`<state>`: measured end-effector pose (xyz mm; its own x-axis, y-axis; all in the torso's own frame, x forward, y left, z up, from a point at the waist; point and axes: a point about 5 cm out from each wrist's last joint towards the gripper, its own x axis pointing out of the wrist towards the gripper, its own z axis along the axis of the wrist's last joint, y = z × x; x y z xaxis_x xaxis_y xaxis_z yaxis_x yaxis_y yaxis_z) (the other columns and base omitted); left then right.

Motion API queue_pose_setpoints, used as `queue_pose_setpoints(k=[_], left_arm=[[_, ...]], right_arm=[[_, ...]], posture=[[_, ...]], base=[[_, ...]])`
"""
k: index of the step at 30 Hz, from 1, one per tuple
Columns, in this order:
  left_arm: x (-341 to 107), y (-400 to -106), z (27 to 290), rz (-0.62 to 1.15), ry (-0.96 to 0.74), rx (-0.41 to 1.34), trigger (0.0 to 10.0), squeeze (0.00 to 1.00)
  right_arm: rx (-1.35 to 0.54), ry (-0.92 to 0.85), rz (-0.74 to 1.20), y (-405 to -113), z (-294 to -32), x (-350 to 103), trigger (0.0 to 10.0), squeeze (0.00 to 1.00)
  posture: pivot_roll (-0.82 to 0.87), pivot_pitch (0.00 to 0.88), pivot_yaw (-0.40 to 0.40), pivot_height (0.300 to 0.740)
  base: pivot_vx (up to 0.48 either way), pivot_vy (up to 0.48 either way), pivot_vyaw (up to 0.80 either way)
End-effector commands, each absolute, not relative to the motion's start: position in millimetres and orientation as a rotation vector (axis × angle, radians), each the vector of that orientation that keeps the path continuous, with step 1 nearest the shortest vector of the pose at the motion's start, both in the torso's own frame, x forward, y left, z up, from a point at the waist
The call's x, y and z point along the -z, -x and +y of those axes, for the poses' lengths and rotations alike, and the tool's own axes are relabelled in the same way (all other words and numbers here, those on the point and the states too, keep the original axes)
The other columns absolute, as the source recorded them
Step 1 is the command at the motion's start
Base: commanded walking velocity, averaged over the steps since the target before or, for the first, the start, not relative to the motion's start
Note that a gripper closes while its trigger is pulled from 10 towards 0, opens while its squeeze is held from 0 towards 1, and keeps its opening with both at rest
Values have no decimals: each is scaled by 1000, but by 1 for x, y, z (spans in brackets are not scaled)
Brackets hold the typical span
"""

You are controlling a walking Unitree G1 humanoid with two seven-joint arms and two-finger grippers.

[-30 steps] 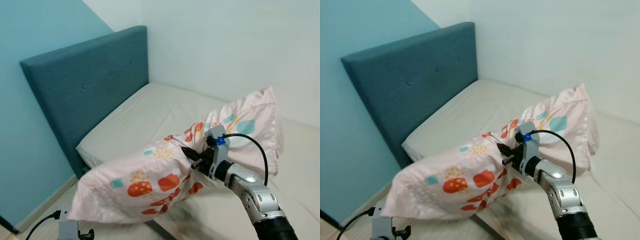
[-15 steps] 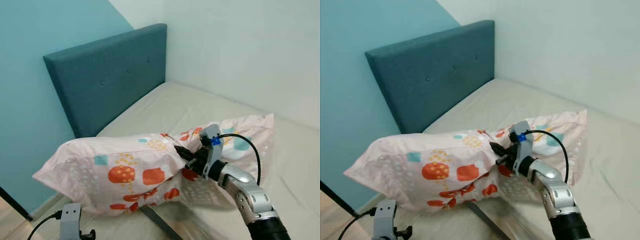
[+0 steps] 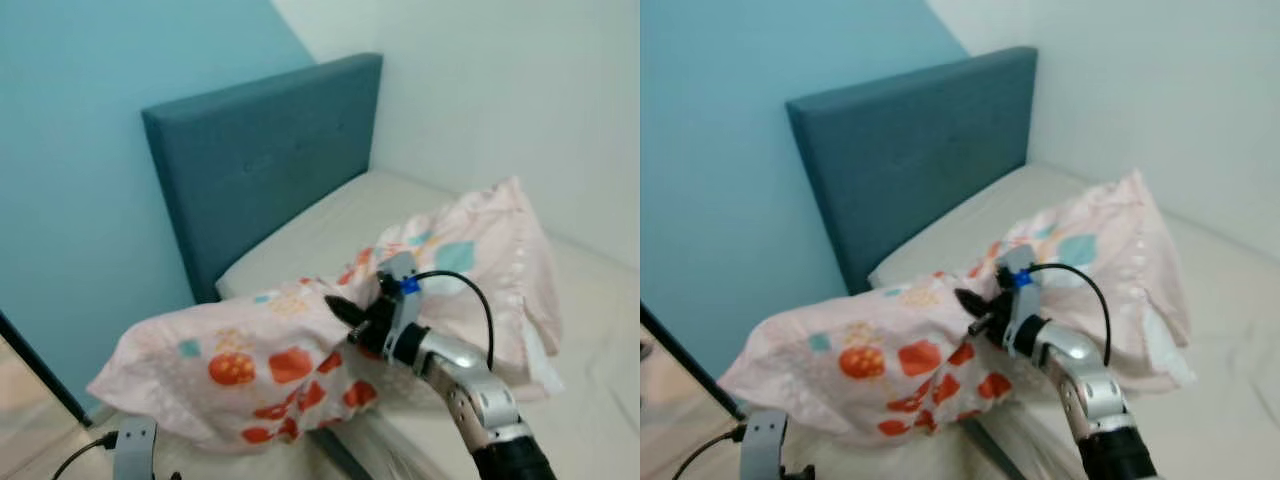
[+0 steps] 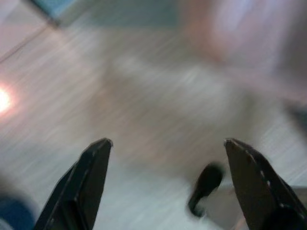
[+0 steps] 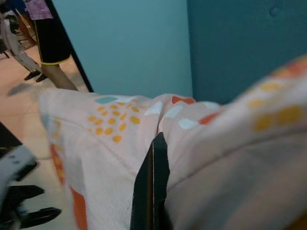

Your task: Clean up the room

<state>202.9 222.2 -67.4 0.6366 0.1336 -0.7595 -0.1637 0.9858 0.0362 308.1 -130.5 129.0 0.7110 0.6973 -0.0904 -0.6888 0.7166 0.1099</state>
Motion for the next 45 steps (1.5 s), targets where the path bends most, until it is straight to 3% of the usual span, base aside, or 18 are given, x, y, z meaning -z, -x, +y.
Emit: queue_pose_setpoints(k=[1, 20, 25, 45], left_arm=[[72, -193, 225, 901, 32, -172, 10000, 0], [71, -196, 221, 879, 10, -131, 10000, 0], [68, -202, 218, 862, -1, -119, 10000, 0], [70, -201, 216, 872, -20, -108, 10000, 0]], right_arm=[[-779, -62, 14, -311, -129, -149, 10000, 0], [-701, -73, -6, -314, -135, -148, 10000, 0], [-560, -44, 16, -326, -146, -145, 10000, 0], [-615, -33, -29, -322, -137, -151, 10000, 0]], posture=[[30, 0, -11, 740], [29, 0, -9, 740], [27, 0, -6, 740], [20, 0, -6, 740]], base=[[0, 0, 625], [0, 0, 625], [358, 0, 0], [367, 0, 0]])
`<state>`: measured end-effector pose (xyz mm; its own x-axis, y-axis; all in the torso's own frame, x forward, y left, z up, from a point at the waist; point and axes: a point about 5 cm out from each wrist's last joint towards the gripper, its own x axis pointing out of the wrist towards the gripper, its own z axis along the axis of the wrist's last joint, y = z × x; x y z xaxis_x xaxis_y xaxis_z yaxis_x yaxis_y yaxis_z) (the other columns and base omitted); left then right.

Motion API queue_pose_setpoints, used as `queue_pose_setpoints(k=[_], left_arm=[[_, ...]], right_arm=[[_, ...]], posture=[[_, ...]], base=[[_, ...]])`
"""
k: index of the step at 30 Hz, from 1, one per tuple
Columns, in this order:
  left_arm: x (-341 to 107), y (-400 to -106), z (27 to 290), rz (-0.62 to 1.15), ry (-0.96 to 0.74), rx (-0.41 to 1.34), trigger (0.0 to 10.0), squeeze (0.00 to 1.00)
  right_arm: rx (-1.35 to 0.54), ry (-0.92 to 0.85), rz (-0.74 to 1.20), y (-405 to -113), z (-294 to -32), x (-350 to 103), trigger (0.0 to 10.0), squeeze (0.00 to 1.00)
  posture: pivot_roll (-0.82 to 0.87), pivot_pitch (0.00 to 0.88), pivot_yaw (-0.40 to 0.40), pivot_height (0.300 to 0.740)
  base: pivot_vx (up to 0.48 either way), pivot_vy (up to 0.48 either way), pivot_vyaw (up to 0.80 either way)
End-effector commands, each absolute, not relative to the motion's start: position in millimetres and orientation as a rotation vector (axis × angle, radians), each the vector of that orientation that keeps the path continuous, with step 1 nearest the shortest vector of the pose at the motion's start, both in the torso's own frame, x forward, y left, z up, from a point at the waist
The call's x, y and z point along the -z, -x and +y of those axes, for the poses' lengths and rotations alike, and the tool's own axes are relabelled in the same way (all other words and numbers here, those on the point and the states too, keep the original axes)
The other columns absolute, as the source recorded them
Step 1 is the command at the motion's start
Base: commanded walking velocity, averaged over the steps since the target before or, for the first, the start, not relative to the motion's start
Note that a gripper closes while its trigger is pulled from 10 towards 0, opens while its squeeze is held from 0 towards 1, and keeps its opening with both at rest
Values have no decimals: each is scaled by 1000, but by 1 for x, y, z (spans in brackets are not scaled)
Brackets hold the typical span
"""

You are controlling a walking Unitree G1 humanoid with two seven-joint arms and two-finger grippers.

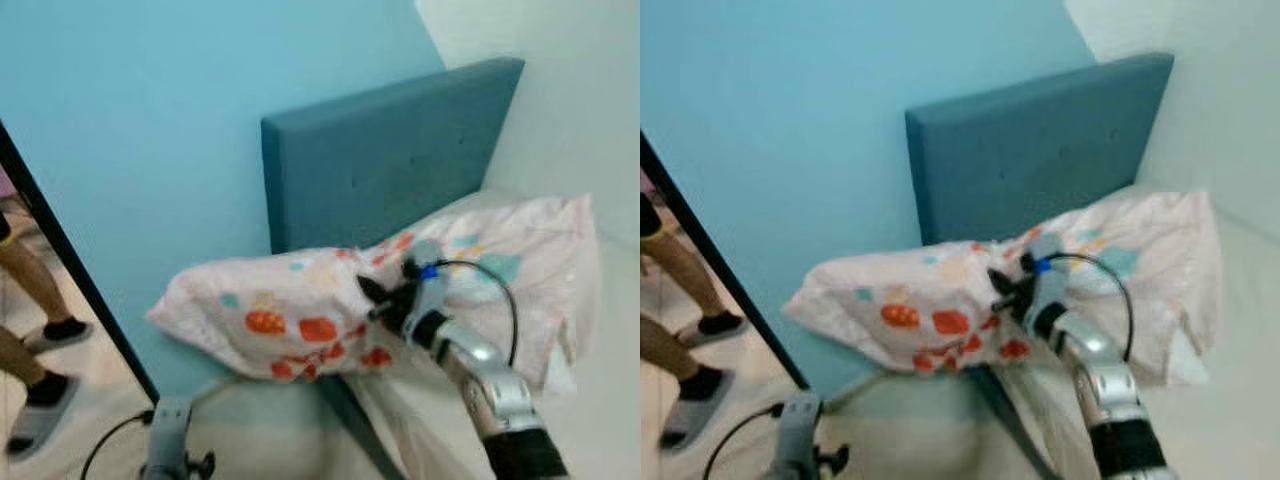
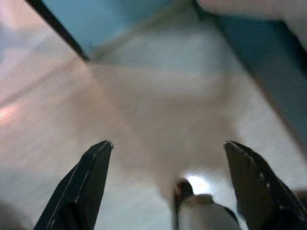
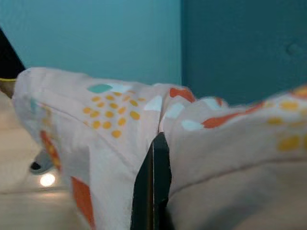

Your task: Clean up the room

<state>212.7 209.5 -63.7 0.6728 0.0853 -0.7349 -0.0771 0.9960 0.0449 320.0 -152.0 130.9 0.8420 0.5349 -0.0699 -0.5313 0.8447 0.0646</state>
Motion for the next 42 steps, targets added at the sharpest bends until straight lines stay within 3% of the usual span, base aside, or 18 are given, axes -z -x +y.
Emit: queue_pose_setpoints(k=[1, 29, 36, 42], left_arm=[[70, -201, 216, 872, -21, -108, 10000, 0], [70, -201, 215, 871, -20, -111, 10000, 0], [71, -199, 216, 888, -10, -133, 10000, 0], [71, -199, 213, 888, 15, -120, 10000, 0]], right_arm=[[-615, -32, -29, -322, -137, -151, 10000, 0], [-631, -4, -23, -322, -140, -151, 10000, 0], [-624, -5, -26, -323, -141, -152, 10000, 0], [-629, 8, -25, -323, -143, -153, 10000, 0]], posture=[[20, 0, -6, 740], [20, 0, -10, 740], [16, 0, -11, 740], [14, 0, -12, 740]], base=[[368, 0, 0], [366, 0, 0], [0, 0, 0], [0, -399, 0]])
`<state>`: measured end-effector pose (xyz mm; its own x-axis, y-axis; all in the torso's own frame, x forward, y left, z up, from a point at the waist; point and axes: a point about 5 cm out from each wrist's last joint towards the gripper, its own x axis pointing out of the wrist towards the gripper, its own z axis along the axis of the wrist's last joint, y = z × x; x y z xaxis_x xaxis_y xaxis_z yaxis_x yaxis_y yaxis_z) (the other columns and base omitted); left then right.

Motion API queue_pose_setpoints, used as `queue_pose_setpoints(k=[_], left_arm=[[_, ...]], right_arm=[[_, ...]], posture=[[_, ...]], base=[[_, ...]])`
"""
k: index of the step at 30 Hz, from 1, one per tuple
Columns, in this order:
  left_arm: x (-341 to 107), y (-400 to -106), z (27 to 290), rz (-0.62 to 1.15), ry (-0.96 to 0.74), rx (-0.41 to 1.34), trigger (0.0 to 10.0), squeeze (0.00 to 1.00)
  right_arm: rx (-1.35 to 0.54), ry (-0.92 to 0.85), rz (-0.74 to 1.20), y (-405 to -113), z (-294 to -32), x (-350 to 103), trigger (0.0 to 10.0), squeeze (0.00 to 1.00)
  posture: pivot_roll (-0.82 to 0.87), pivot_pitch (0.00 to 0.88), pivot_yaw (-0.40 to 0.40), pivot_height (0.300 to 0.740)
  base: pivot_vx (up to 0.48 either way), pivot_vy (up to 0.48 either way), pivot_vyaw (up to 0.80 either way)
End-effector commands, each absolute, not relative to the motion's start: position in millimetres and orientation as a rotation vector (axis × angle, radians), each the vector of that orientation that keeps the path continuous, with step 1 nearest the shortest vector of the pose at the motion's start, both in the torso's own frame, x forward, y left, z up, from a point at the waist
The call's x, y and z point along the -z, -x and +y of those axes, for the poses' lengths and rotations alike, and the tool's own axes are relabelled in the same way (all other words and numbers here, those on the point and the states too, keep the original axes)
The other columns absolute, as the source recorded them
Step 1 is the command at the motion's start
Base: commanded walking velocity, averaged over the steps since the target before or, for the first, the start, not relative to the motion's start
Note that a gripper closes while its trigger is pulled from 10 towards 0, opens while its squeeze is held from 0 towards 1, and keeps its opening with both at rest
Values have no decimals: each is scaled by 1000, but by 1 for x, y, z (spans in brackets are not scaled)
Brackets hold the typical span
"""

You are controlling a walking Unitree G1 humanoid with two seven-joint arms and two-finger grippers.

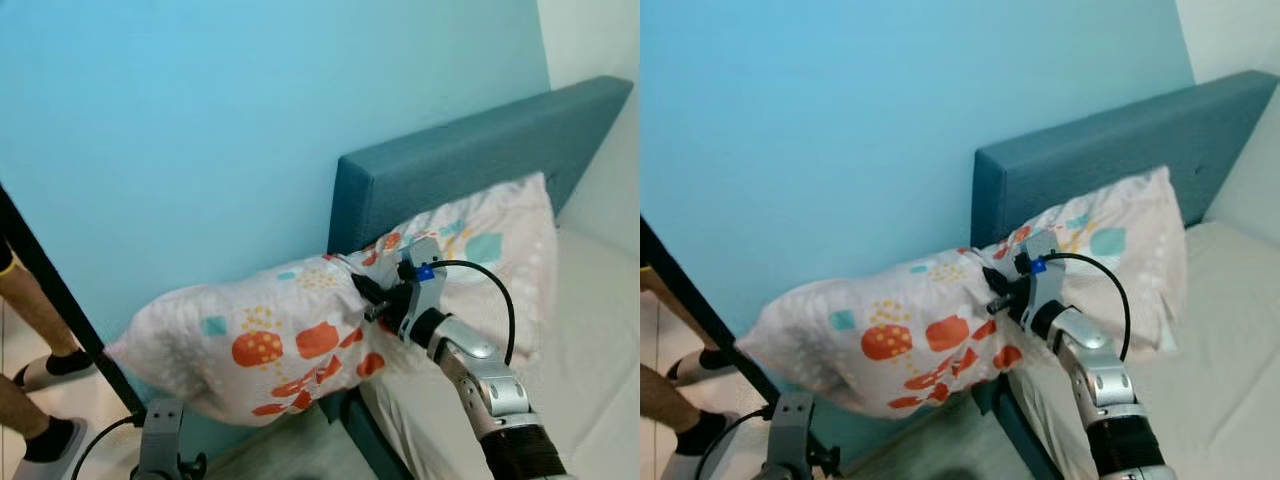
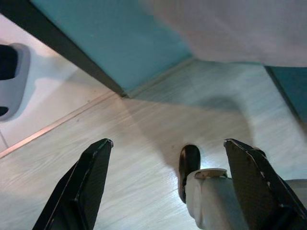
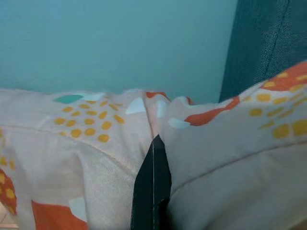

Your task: Clean up the room

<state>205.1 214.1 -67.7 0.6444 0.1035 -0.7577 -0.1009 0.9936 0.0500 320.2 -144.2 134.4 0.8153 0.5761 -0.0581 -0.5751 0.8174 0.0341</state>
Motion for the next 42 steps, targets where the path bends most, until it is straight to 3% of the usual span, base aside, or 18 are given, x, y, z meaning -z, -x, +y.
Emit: queue_pose_setpoints(k=[1, 13, 20, 42], left_arm=[[71, -200, 213, 888, 16, -119, 10000, 0], [73, -197, 212, 892, 20, -123, 10000, 0], [73, -196, 214, 896, 13, -136, 10000, 0], [75, -192, 216, 911, -5, -157, 10000, 0]], right_arm=[[-628, 13, -24, -323, -143, -152, 10000, 0], [-450, 128, -31, -338, -167, -157, 10000, 0], [-438, 147, -24, -340, -168, -157, 10000, 0], [-637, 191, -42, -331, -145, -155, 10000, 0]], posture=[[14, 0, -12, 740], [18, 0, -13, 740], [21, 0, -16, 740], [17, 0, -19, 740]], base=[[0, -472, 0], [0, -472, 0], [0, -415, 0], [0, 0, 611]])
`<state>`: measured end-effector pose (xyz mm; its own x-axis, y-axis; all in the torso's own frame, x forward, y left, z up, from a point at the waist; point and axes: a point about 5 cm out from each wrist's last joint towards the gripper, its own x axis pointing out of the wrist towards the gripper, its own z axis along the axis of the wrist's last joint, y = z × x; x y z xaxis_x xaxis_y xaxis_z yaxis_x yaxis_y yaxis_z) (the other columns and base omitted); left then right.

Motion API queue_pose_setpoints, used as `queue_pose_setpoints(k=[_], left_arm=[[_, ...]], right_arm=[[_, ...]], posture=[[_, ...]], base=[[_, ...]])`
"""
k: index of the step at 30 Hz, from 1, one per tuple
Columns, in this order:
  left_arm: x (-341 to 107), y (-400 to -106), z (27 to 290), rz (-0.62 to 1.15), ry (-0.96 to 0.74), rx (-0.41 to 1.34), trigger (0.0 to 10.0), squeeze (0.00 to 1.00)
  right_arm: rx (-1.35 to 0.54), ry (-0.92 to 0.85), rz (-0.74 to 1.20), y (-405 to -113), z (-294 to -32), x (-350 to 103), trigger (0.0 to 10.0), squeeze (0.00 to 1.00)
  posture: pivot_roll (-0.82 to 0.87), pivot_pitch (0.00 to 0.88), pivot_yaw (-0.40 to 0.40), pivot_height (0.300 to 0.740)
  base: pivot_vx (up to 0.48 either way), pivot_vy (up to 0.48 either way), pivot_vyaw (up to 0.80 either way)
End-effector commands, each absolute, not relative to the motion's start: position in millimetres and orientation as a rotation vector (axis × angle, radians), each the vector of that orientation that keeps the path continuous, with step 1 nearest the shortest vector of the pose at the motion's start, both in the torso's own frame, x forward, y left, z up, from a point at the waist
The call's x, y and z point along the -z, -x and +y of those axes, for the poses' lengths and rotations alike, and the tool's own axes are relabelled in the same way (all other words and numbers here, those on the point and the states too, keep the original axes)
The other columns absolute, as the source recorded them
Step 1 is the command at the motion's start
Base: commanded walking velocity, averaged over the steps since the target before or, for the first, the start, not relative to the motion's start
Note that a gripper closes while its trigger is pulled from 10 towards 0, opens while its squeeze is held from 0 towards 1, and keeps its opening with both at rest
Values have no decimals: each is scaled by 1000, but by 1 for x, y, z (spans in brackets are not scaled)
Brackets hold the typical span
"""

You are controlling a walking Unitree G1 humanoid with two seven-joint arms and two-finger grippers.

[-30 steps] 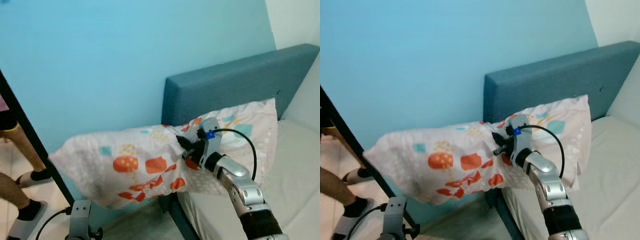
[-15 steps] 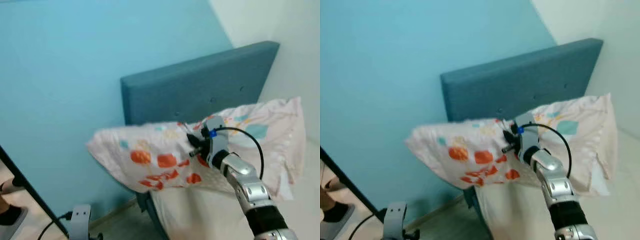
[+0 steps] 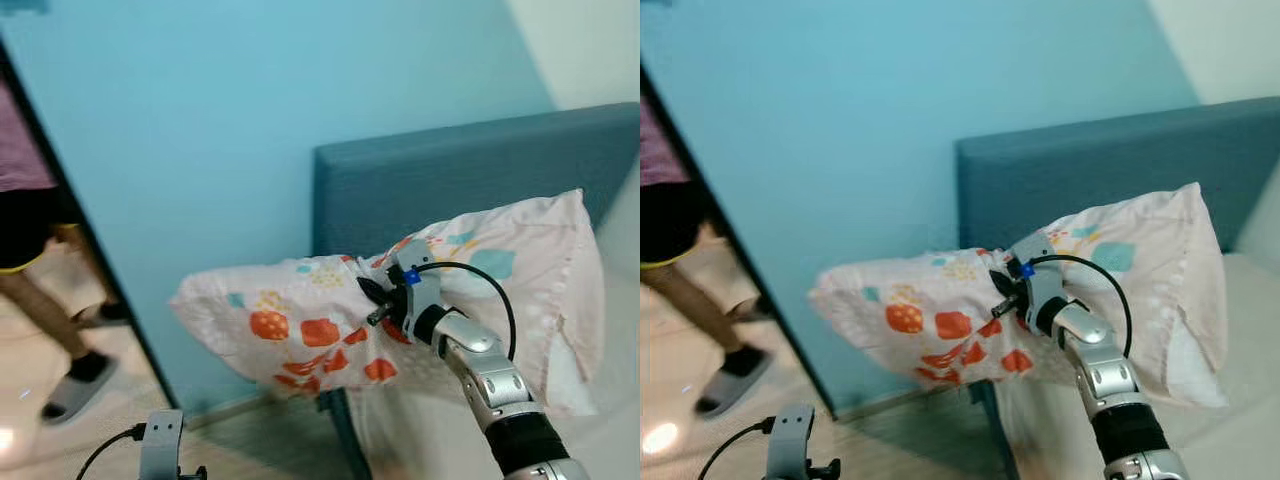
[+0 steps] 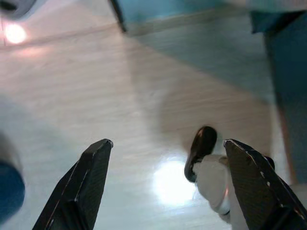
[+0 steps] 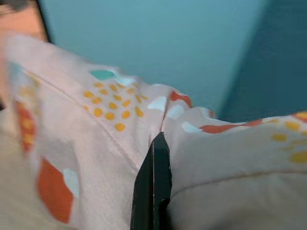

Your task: Clean up the room

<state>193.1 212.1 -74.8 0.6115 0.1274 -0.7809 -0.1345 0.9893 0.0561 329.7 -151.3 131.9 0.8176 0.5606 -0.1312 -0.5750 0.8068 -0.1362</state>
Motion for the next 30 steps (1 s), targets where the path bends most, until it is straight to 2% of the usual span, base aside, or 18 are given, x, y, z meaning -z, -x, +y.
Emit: queue_pose_setpoints(k=[1, 7, 11, 16, 26, 30], left_arm=[[75, -192, 216, 911, -5, -157, 10000, 0], [75, -192, 216, 912, -7, -151, 10000, 0], [75, -192, 214, 909, -8, -137, 10000, 0], [74, -194, 213, 904, -9, -118, 10000, 0], [74, -194, 213, 904, -9, -119, 10000, 0], [73, -195, 215, 895, -8, -154, 10000, 0]], right_arm=[[-637, 191, -42, -331, -145, -155, 10000, 0], [-630, 185, -48, -332, -145, -156, 10000, 0], [-540, 174, -57, -338, -153, -157, 10000, 0], [-434, 180, -55, -344, -165, -158, 10000, 0], [-437, 173, -55, -341, -163, -155, 10000, 0], [-438, 174, -45, -341, -162, -153, 10000, 0]], posture=[[17, 0, -19, 740], [16, 0, -19, 740], [16, 0, -19, 740], [16, 0, -16, 740], [16, 0, -16, 740], [16, 0, -18, 740]], base=[[0, 0, 675], [0, 0, 670], [0, 0, 681], [0, -303, 0], [0, -480, 0], [0, 0, 0]])
